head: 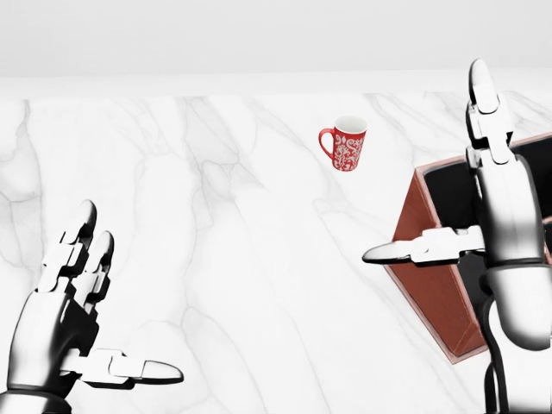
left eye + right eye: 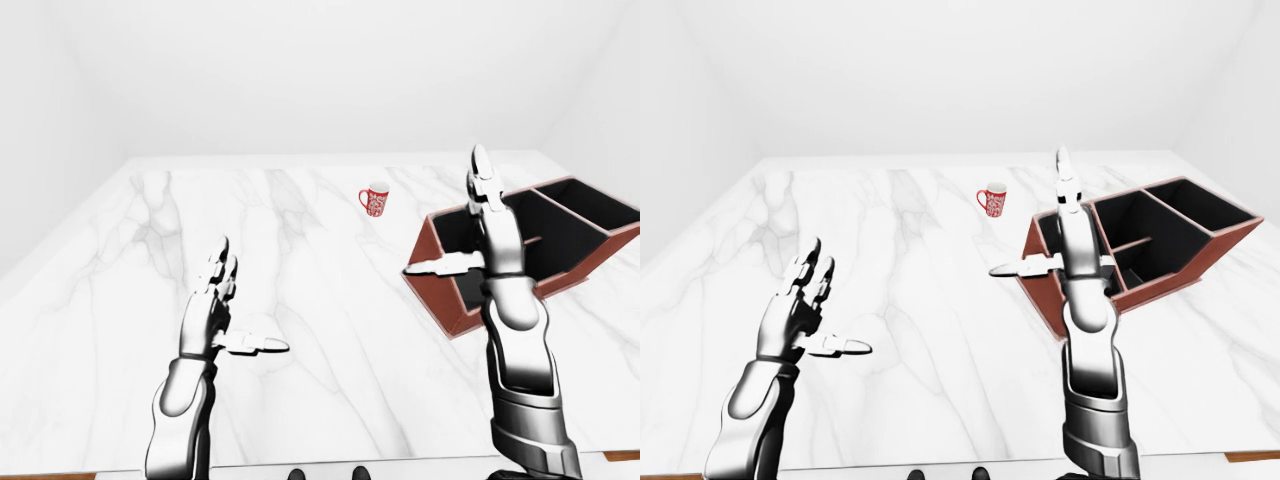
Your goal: Pick up the book and place it in the left compartment of the caddy.
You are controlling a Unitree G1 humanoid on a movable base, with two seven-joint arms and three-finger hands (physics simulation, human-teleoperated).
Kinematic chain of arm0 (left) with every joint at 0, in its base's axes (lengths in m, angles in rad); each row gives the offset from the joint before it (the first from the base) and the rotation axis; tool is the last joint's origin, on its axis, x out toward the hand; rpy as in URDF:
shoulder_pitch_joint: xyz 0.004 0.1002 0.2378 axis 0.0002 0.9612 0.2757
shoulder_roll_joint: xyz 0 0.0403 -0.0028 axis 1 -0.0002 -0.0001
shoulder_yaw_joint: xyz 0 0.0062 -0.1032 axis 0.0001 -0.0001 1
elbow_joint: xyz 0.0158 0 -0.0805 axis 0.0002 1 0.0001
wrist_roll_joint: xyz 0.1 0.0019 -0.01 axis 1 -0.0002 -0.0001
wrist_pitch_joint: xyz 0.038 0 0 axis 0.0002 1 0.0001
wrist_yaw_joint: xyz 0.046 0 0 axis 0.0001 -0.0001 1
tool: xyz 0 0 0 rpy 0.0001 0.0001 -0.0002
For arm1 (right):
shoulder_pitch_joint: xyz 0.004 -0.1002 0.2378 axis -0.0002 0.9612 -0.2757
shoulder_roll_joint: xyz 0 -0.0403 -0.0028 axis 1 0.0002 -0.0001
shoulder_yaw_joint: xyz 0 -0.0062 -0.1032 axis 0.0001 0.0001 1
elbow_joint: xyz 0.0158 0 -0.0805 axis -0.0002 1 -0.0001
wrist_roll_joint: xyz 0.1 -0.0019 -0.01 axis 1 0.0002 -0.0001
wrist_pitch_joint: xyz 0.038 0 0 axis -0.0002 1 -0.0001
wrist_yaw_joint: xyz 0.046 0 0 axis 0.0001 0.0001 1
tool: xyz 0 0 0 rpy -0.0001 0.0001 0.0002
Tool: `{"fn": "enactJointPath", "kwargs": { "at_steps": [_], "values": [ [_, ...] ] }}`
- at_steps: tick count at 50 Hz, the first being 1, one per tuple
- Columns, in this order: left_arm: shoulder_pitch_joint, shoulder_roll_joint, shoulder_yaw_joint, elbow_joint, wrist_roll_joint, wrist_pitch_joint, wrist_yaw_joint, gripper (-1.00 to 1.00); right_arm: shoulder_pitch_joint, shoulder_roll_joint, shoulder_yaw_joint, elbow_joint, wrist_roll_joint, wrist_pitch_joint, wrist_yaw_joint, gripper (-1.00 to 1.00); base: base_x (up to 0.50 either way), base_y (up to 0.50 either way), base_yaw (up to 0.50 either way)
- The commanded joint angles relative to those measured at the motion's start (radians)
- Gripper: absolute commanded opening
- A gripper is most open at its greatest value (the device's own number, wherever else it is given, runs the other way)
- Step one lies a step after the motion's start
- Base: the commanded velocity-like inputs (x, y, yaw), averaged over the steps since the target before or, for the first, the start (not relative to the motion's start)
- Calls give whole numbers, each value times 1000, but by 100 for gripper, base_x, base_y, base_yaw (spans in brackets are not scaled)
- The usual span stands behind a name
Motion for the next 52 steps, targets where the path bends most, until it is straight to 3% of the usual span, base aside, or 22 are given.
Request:
{"fn": "enactJointPath", "kwargs": {
  "at_steps": [1,3,5,14,17,22,27,35,48,52],
  "values": [
    [55,-13,0,-95,-5,0,-13,100,286,71,-85,-175,172,0,41,100,0,0,0],
    [74,-18,-3,-132,-8,0,-21,100,270,50,-81,-164,154,0,48,100,0,0,0],
    [92,-22,-8,-154,-2,0,-26,100,285,63,-117,-218,199,0,56,100,0,0,0],
    [153,-39,43,-289,-65,0,-83,100,388,112,-126,-366,189,0,81,100,0,0,0],
    [169,-49,79,-337,-98,0,-104,100,418,133,-123,-422,183,0,90,100,0,0,0],
    [225,-92,203,-501,-237,0,-152,100,464,166,-111,-480,173,0,107,100,0,0,0],
    [250,-143,267,-563,-267,0,-192,100,502,187,-66,-525,133,0,117,100,0,0,0],
    [252,-173,363,-618,-342,0,-244,100,600,232,-34,-652,118,0,167,100,0,0,0],
    [250,-187,366,-614,-341,0,-261,100,602,245,-15,-654,99,0,169,100,0,0,0],
    [268,-225,371,-619,-367,0,-290,100,596,238,1,-637,90,0,153,100,0,0,0]
  ]
}}
